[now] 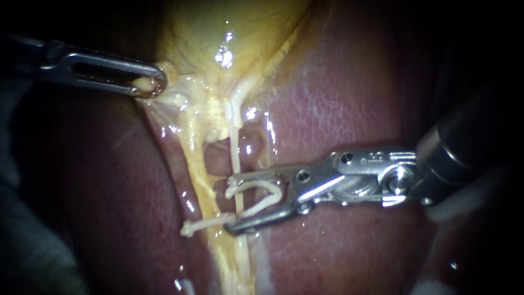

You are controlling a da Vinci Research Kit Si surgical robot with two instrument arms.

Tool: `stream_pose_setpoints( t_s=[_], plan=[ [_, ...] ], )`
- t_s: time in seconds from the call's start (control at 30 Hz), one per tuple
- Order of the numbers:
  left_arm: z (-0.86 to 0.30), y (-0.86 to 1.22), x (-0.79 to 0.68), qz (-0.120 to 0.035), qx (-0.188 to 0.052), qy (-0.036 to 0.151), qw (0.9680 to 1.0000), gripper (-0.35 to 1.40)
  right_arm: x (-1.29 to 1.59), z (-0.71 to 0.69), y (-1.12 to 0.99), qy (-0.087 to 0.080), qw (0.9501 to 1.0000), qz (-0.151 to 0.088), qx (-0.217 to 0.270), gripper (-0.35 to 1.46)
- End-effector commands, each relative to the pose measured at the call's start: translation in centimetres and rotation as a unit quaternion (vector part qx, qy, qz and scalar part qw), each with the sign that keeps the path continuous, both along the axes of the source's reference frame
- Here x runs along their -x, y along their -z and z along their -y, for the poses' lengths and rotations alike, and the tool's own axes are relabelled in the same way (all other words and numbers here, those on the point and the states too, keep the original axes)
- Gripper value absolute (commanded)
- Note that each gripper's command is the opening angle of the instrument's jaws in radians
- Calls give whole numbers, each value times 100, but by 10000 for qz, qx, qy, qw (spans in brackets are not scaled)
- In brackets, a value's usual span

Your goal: Clipping second clip left tube

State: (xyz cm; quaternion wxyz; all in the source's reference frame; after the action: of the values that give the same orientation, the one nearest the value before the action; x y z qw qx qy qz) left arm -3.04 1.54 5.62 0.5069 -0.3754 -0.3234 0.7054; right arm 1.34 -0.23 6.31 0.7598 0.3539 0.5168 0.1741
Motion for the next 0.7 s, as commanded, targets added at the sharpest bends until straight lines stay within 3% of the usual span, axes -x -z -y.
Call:
stream_pose_setpoints(
  t_s=[0.03,0.7],
  plan=[
    [0,0,0,0,0,1,10000,-35,-2,1,-4,2,10000,10,-12,50],
    [0,0,0,0,0,1,10000,-35,-23,-1,-27,-124,9999,7,-15,50]
  ],
)
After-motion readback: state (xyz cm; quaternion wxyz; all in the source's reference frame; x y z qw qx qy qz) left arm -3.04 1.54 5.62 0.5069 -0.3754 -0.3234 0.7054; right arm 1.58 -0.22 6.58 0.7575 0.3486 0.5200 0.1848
